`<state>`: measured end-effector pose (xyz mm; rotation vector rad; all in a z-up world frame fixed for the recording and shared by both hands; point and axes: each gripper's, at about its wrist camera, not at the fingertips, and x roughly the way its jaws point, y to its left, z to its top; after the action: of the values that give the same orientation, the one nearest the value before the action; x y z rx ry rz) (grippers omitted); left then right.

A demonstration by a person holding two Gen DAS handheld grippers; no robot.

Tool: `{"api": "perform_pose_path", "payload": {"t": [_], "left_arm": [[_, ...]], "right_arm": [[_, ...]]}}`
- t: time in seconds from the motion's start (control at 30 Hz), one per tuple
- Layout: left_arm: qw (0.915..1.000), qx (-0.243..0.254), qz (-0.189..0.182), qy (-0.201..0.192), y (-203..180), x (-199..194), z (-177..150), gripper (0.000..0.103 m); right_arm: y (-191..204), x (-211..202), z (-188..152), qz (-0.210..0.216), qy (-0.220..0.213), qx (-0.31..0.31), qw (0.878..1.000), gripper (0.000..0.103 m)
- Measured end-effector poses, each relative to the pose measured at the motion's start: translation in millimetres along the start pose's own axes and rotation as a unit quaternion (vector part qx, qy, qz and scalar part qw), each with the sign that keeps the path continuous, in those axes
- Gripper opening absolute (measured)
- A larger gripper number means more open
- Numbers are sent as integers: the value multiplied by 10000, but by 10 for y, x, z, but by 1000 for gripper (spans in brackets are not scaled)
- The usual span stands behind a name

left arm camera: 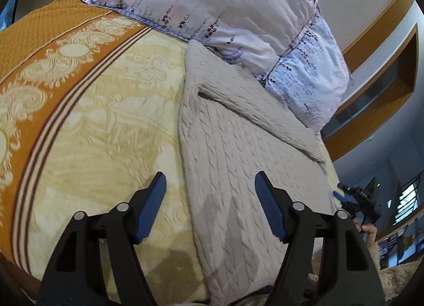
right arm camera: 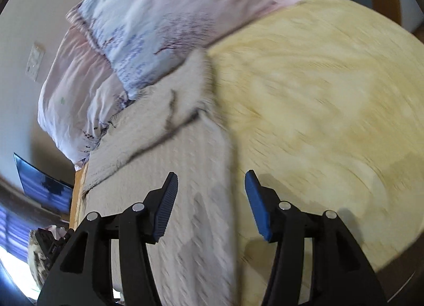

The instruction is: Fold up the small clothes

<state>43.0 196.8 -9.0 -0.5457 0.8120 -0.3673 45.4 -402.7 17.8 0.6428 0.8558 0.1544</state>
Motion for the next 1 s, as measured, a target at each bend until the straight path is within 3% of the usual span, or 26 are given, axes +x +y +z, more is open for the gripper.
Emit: {"api": "perform_pose_path", "payload": {"t": [0.23,0.33,0.5,0.6,0.8,1.0], "left_arm": [[9985,-99,-526,106,-61,-59,-232,58],[9966,-111,-802,157,-79,-106,-342,51],[9909,-106,-1317,272,-85,-184,-519,45],[9843,-157,-1681,512,-75,-177,-637,45],[9767,-83,-1945,900,-78,-158,-805,42],[9738,208,-1817,1352,-190,-42,-894,28]], "right_arm": [[-159,-76,-300,838,381,232,9955,52],[-179,-73,-396,1164,574,263,9912,46],[-163,-114,-558,1741,902,195,9804,45],[-151,-144,-683,1784,1121,-3,9775,43],[-180,-223,-842,2000,1382,-285,9696,38],[-180,-93,-1004,1741,1848,-493,9660,36]]}}
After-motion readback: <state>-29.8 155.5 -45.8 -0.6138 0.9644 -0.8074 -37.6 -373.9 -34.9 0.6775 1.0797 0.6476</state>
